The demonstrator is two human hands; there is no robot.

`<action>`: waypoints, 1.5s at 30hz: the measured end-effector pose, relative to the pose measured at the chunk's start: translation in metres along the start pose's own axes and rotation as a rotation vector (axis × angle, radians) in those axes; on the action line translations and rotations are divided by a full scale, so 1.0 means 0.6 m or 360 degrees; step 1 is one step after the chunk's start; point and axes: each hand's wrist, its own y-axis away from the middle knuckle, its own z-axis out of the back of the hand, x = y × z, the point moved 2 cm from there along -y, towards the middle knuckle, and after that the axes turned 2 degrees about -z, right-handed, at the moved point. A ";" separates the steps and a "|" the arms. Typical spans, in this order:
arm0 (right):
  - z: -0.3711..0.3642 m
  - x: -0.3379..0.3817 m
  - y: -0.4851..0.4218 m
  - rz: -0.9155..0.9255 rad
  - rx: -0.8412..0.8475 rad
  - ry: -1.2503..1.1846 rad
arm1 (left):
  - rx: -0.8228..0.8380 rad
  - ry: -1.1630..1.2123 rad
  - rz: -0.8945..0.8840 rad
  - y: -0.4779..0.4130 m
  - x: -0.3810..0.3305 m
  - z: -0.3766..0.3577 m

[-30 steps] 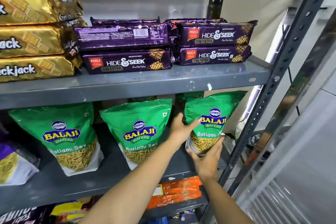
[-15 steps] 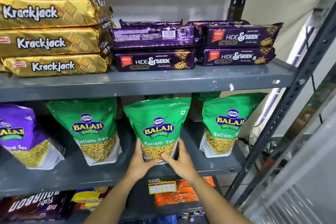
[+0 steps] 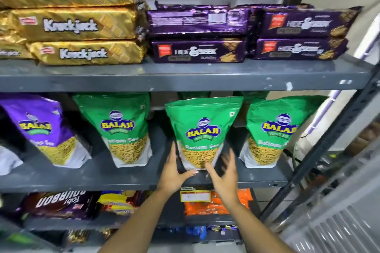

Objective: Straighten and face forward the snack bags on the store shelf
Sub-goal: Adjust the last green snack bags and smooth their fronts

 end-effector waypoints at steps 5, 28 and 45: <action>-0.082 0.010 0.093 0.0430 -0.0055 0.0215 | -0.1118 -0.0385 0.0104 0.079 0.053 0.127; -0.342 0.150 0.038 0.0082 0.0504 0.0178 | -0.0360 0.0280 0.0126 0.005 0.132 0.278; -0.462 0.162 0.200 0.0744 -0.0111 0.0155 | -0.1614 0.0137 0.0139 0.130 0.199 0.513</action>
